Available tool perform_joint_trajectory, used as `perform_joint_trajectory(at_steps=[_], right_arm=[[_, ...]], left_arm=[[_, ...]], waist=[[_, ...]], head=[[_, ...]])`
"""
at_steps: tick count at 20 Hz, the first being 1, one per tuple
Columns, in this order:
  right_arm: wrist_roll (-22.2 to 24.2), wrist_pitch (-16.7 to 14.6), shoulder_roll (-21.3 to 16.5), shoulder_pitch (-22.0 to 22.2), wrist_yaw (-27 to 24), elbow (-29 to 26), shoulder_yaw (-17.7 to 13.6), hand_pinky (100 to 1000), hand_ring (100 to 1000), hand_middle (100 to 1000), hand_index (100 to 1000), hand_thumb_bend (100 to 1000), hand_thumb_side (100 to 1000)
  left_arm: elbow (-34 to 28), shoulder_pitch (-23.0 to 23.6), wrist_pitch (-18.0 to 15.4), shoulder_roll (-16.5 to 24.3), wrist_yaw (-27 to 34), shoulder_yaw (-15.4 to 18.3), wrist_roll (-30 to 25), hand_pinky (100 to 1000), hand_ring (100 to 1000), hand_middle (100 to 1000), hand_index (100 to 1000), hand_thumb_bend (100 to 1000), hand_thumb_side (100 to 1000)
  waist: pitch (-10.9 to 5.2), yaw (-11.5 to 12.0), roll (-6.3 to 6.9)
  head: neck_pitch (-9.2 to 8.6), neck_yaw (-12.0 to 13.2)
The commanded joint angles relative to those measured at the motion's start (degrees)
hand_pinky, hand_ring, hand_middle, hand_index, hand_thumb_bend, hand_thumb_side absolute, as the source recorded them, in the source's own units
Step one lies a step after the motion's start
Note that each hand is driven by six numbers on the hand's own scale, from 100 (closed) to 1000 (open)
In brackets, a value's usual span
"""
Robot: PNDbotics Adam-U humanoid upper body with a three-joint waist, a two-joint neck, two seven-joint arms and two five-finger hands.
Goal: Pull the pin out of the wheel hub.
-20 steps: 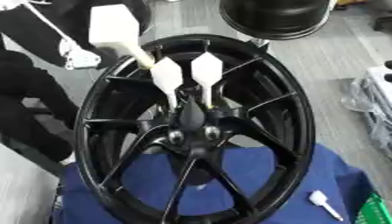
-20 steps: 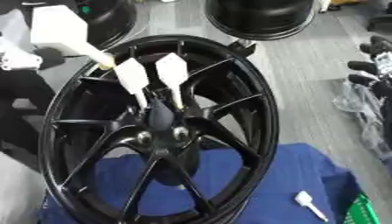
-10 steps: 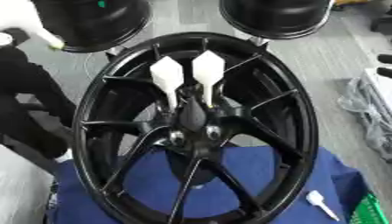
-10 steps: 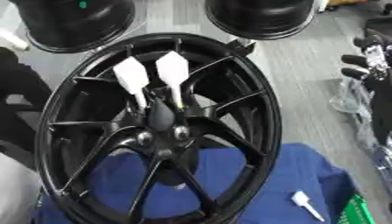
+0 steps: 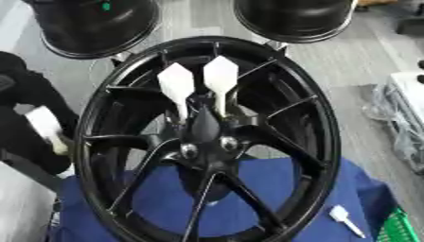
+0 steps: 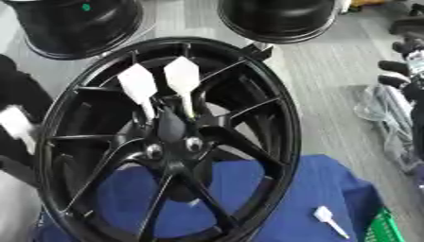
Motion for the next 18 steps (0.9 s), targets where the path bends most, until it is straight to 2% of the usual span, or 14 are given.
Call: perform_joint_trajectory(at_steps=[1, 2, 5, 6, 9, 11, 13, 15, 18], right_arm=[[0.26, -0.04, -1.28, -0.68, -0.21, -0.95, -0.19, 783, 795, 855, 908, 100, 771], [0.25, -0.04, -1.28, -0.65, -0.24, -0.94, -0.20, 783, 795, 855, 908, 100, 771], [0.21, -0.05, -1.31, -0.58, -0.26, -0.94, -0.23, 783, 795, 855, 908, 100, 771], [0.22, -0.05, -1.30, -0.59, -0.27, -0.95, -0.22, 783, 795, 855, 908, 100, 772], [0.33, 0.00, -0.38, -0.61, -0.62, -0.89, -0.06, 783, 795, 855, 908, 100, 773], [0.37, -0.05, 0.00, -0.93, -0.77, -1.00, -0.03, 783, 795, 855, 908, 100, 772], [0.43, -0.05, 0.47, -1.35, -0.97, -1.12, 0.10, 783, 795, 855, 908, 100, 770], [0.40, -0.07, 0.95, -1.70, -1.23, -1.21, 0.17, 783, 795, 856, 908, 100, 769], [0.15, -0.30, 1.37, -1.89, -1.54, -1.38, 0.09, 782, 795, 855, 908, 100, 766]], left_arm=[[-1.38, -0.25, -1.99, 1.25, 0.94, 3.70, 1.18, 846, 854, 857, 887, 532, 815], [-1.89, -0.90, -1.84, 0.81, 1.20, 4.73, 2.01, 792, 820, 824, 861, 419, 779], [-3.66, -1.99, -0.74, -0.22, 2.71, 6.40, 5.05, 792, 820, 824, 861, 419, 779], [-3.94, -1.93, -0.49, -0.29, 3.14, 6.29, 6.15, 643, 732, 739, 774, 214, 668], [-7.05, -4.89, -0.60, -3.38, 5.46, 9.16, 9.22, 595, 697, 708, 747, 209, 715], [-7.16, -6.97, 0.88, -6.39, 7.36, 12.14, 11.19, 593, 708, 721, 749, 205, 744], [-5.86, -6.86, 2.60, -9.38, 9.21, 15.13, 13.06, 620, 747, 769, 782, 219, 794], [-3.73, -6.68, 3.68, -12.37, 11.05, 17.34, 14.91, 626, 753, 775, 790, 233, 793], [-1.14, -6.39, 2.41, -16.99, 13.89, 19.00, 17.75, 631, 757, 778, 790, 243, 775]], waist=[[-1.25, -0.02, 0.04], [-1.31, 0.03, 0.01], [-1.36, 0.14, -0.01], [-1.37, 0.11, -0.02], [-1.67, -0.23, -1.11], [-1.37, -0.44, -1.54], [-1.09, -0.96, -2.05], [-0.90, -1.35, -2.47], [-0.73, -1.42, -2.88]], head=[[-0.37, 0.35], [-0.38, 0.31], [-0.38, 0.25], [-0.38, 0.29], [-0.11, 1.26], [-0.40, 1.62], [-0.67, 2.29], [-0.78, 2.72], [-0.69, 2.68]])
